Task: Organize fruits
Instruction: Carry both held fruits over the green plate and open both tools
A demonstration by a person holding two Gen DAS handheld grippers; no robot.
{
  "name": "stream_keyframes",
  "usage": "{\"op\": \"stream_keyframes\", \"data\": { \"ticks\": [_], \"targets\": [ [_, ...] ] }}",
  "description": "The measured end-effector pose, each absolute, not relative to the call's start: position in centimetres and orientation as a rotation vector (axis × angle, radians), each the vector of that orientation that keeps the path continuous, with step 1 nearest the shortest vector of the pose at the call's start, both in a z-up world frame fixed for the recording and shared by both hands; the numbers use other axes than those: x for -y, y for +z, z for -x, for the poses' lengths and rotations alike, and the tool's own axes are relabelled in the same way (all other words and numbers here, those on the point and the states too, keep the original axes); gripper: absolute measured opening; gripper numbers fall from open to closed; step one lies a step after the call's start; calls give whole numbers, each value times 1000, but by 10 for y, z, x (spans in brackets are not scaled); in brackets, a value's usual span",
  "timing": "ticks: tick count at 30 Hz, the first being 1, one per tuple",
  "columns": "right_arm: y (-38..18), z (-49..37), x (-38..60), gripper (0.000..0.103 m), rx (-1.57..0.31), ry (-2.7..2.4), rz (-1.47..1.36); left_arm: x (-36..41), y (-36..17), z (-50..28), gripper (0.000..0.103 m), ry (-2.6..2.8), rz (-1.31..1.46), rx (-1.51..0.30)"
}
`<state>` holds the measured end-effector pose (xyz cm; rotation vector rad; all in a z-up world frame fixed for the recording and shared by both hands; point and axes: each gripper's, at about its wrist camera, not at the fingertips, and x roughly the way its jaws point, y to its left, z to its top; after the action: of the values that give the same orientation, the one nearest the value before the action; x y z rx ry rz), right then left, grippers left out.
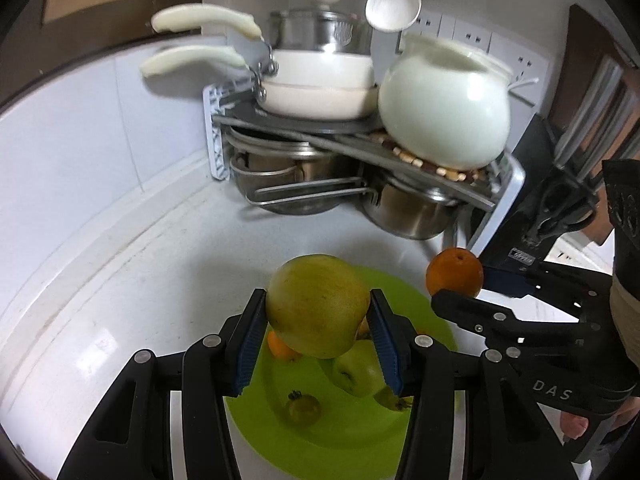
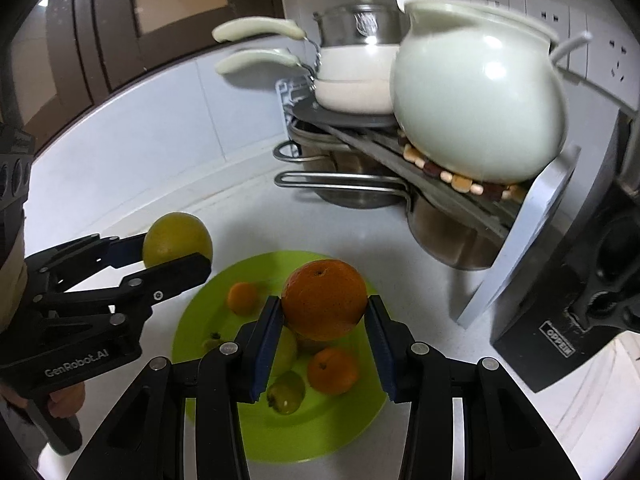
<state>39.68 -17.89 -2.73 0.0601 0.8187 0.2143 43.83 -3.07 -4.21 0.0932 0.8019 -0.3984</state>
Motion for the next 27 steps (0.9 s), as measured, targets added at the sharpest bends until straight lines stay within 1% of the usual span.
{"op": "stream_keyframes", "data": {
  "ticks": [14, 22, 27],
  "targets": [
    [-68, -426, 187, 43, -907, 206, -87, 47, -84, -477, 50, -405, -151, -882],
    [-78, -437, 189, 43, -932, 208, -95, 52, -96, -490, 50, -415, -170, -917],
    [-82, -441, 188, 43, -939, 219, -114, 51, -90, -486, 51, -413, -169, -884]
  ]
}}
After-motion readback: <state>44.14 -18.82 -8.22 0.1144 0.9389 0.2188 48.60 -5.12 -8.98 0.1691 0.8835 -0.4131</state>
